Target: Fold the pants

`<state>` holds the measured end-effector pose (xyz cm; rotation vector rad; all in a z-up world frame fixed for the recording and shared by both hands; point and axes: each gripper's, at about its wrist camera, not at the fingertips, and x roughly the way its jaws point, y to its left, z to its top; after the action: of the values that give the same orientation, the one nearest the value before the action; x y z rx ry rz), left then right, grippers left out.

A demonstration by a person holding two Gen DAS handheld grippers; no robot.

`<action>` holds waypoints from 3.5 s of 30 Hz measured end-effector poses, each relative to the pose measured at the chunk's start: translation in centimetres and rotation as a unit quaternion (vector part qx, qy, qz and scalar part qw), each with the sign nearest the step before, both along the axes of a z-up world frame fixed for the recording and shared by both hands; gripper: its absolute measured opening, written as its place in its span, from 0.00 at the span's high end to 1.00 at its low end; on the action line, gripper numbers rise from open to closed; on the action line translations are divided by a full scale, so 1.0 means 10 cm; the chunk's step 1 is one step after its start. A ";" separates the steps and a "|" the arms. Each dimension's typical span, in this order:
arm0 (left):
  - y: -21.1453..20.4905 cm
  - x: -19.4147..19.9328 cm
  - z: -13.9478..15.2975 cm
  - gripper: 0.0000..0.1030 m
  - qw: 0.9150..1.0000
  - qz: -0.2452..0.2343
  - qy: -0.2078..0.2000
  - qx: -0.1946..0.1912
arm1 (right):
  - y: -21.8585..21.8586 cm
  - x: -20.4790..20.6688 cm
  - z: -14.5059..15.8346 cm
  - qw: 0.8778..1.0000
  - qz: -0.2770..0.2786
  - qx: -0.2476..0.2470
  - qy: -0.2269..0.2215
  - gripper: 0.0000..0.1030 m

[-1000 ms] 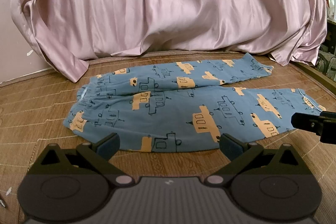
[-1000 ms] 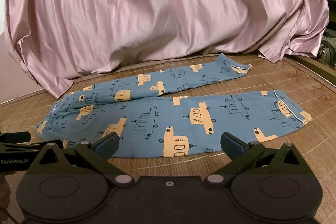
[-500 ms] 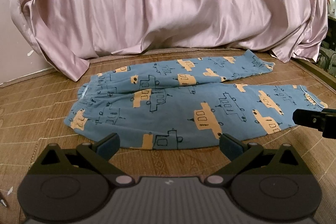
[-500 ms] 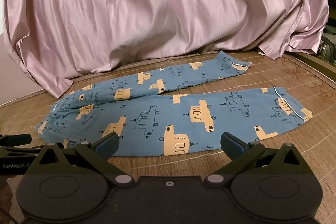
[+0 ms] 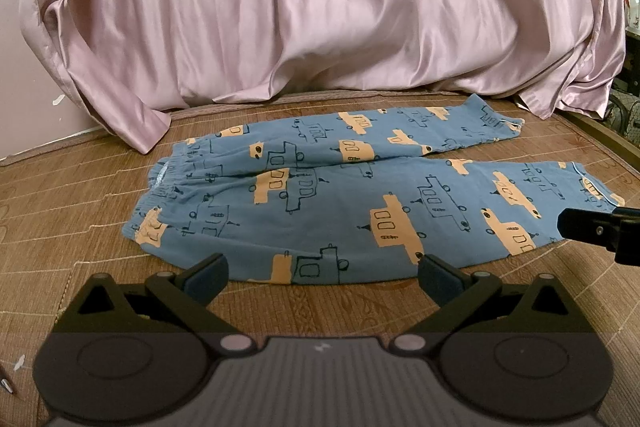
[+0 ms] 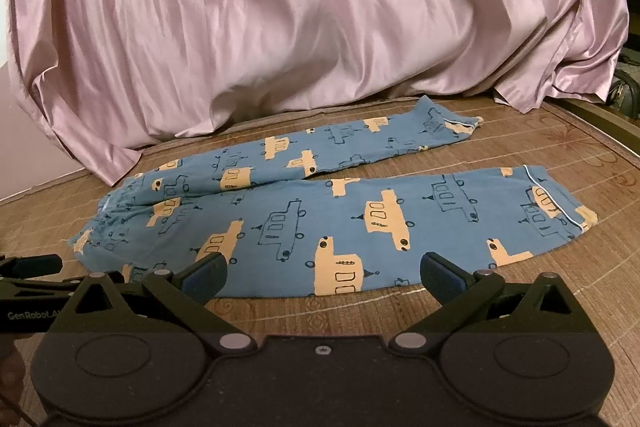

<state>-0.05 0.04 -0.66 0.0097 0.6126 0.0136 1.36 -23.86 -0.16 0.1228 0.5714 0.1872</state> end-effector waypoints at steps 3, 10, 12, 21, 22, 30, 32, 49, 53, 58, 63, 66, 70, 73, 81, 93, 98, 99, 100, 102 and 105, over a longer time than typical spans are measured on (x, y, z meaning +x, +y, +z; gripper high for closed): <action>0.00 0.00 0.00 0.00 1.000 0.000 0.000 0.000 | 0.00 0.00 0.00 1.000 0.000 -0.001 0.000 0.01; 0.02 0.02 -0.01 0.00 1.000 0.000 0.007 -0.002 | 0.00 0.02 0.01 1.000 -0.005 -0.008 0.002 0.00; 0.02 0.03 -0.01 0.00 1.000 -0.002 0.012 -0.003 | 0.00 0.02 0.01 1.000 -0.013 -0.020 -0.004 0.00; 0.10 0.41 0.45 0.00 0.998 -0.021 0.017 0.057 | -0.20 0.27 0.14 0.999 -0.008 -0.020 -0.036 0.00; 0.14 0.51 0.52 0.00 0.998 -0.020 0.018 0.063 | -0.25 0.37 0.15 0.999 0.005 -0.016 -0.030 0.00; 0.70 1.90 0.68 0.00 0.991 -0.017 0.070 0.116 | -0.43 1.67 0.22 0.982 0.144 -0.123 -0.009 0.00; 0.86 2.26 0.62 0.00 0.989 -0.020 0.074 0.124 | -0.39 2.18 0.21 0.975 0.177 -0.133 -0.003 0.01; 0.92 3.86 -0.15 0.20 0.955 -0.189 0.161 0.165 | 0.37 4.52 -0.25 0.923 0.328 -0.170 0.111 0.20; 0.94 3.89 -0.17 0.23 0.953 -0.214 0.170 0.134 | 0.38 4.57 -0.31 0.911 0.357 -0.151 0.137 0.22; 0.86 3.97 -0.22 0.48 0.941 -0.245 0.191 0.132 | 0.47 4.52 -0.38 0.900 0.379 -0.161 0.141 0.26; 0.77 3.97 -0.22 0.86 0.934 -0.270 0.201 0.118 | 0.44 4.41 -0.29 0.900 0.383 -0.163 0.133 0.63; 0.68 3.91 -0.23 0.98 0.935 -0.263 0.204 0.122 | 0.52 4.29 -0.26 0.894 0.389 -0.183 0.124 0.73; 0.63 3.87 -0.25 1.00 0.944 -0.235 0.189 0.130 | 0.58 4.26 -0.24 0.902 0.367 -0.197 0.112 0.97; 0.62 3.83 -0.19 0.98 0.952 -0.227 0.150 0.140 | 0.58 4.24 -0.21 0.906 0.365 -0.189 0.107 0.97; 0.72 3.84 -0.23 0.38 0.939 -0.265 0.165 0.142 | 0.53 4.03 -0.12 0.905 0.375 -0.198 0.038 0.97; 0.72 3.86 -0.21 0.99 0.948 -0.243 0.174 0.112 | 0.55 3.99 -0.09 0.906 0.369 -0.206 0.012 0.97; 0.72 3.86 -0.15 0.99 0.958 -0.210 0.143 0.134 | 0.68 4.04 -0.09 0.909 0.348 -0.230 -0.015 0.97; 0.72 3.88 -0.13 0.99 0.960 -0.202 0.136 0.138 | 0.72 4.07 -0.08 0.910 0.340 -0.235 -0.023 0.97; 0.72 3.90 -0.10 0.99 0.962 -0.194 0.126 0.147 | 0.76 4.11 -0.08 0.911 0.334 -0.239 -0.029 0.97; 0.70 3.94 -0.05 0.99 0.965 -0.175 0.104 0.166 | 0.86 4.21 -0.07 0.914 0.316 -0.250 -0.046 0.97; 0.69 4.04 -0.03 0.99 0.969 -0.138 0.086 0.185 | 1.04 4.39 -0.11 0.916 0.297 -0.264 -0.054 0.97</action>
<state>40.38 6.90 -0.95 0.4616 0.7717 -0.1447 45.25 -13.45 -1.24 -0.5940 0.5184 0.6194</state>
